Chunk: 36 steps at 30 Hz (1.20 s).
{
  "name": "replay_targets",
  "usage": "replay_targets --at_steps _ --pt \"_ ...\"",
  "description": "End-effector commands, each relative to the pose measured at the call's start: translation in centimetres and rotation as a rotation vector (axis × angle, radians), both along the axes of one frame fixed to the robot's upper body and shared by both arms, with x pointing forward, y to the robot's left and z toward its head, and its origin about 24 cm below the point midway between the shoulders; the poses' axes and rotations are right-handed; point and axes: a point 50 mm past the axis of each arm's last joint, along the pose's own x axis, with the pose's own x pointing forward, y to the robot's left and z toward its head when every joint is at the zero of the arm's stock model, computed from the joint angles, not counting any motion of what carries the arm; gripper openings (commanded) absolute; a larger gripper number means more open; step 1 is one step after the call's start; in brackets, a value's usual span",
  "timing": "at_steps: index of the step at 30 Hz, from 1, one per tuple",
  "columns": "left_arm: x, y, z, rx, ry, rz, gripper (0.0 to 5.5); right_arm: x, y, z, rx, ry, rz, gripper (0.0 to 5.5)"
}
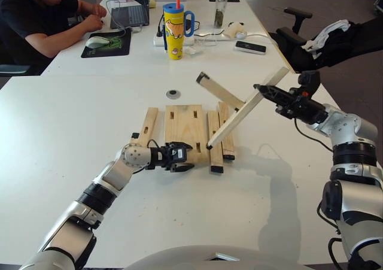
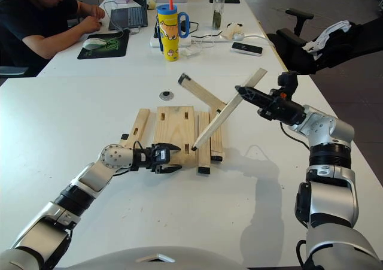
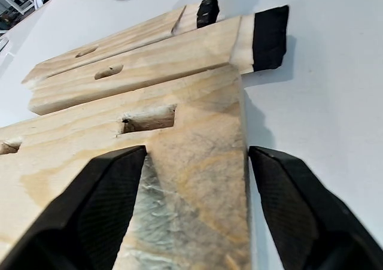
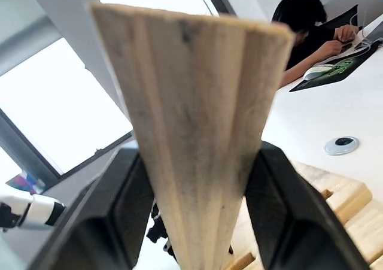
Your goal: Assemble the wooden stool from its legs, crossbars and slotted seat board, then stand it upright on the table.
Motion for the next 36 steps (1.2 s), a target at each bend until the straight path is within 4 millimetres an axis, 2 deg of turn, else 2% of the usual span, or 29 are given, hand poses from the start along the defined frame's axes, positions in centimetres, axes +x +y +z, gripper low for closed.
replay_targets --at_steps 1,6,17,23,26,33,36 --pt "-1.5 1.9 -3.2 0.092 0.171 0.055 3.18 1.1 2.3 1.0 -0.003 -0.088 0.057 2.04" --pt "-2.0 2.4 -3.5 0.11 0.22 0.009 3.18 2.1 3.5 2.0 -0.001 -0.157 0.083 2.04" --pt "-2.3 3.4 -4.0 0.166 0.243 -0.005 3.18 2.7 4.3 0.6 -0.188 -0.229 0.145 2.04" --pt "-2.7 3.5 -4.4 0.18 0.257 -0.014 3.18 3.2 5.0 0.7 -0.246 -0.296 0.14 2.04" --pt "-2.8 3.4 -4.6 0.182 0.263 -0.017 3.18 3.2 5.3 0.1 -0.366 -0.35 0.161 2.04" --pt "-3.8 3.2 -4.9 0.19 0.284 -0.029 3.18 1.9 7.1 0.2 -0.482 -0.501 0.244 2.04" --pt "-4.5 3.1 -5.3 0.186 0.299 -0.017 3.18 0.6 7.7 -0.8 -0.51 -0.512 0.275 2.04"
